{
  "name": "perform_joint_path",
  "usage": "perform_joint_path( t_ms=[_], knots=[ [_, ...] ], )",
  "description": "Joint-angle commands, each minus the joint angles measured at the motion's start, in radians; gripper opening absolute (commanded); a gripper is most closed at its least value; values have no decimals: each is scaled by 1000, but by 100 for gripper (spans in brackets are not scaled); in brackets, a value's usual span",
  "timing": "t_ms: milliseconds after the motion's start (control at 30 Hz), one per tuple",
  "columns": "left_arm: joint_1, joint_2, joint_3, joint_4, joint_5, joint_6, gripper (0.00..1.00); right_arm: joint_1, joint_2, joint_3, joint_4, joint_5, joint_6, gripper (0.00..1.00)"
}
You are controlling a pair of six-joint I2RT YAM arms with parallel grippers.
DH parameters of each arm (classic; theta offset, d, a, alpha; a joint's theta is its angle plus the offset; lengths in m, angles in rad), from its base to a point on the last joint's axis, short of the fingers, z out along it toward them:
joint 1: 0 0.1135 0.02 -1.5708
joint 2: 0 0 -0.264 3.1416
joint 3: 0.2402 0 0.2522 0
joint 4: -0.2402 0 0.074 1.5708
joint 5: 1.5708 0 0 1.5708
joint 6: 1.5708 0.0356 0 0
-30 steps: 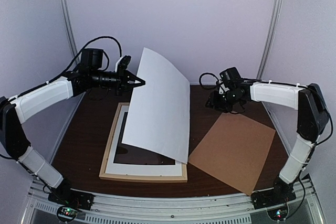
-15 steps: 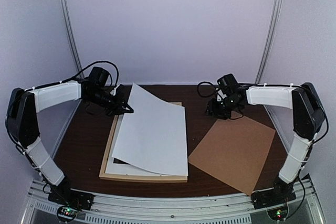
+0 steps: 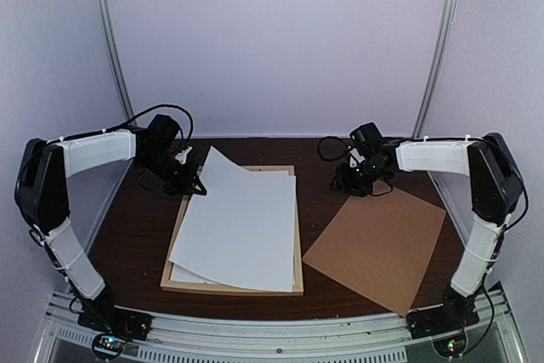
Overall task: Put the photo into the frame
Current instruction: Place the photo on the mat board.
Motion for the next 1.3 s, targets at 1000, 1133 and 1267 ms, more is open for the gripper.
perform_joint_path(
  t_ms=[1000, 1133, 1267],
  knots=[
    [8, -46, -116, 181, -95, -71, 0, 1, 41, -33, -52, 98, -117, 88],
    [8, -42, -116, 182, -92, -69, 0, 0, 53, -30, -57, 98, -116, 89],
    [8, -36, -107, 166, -99, -61, 0, 1, 60, -30, -55, 93, -116, 90]
  ],
)
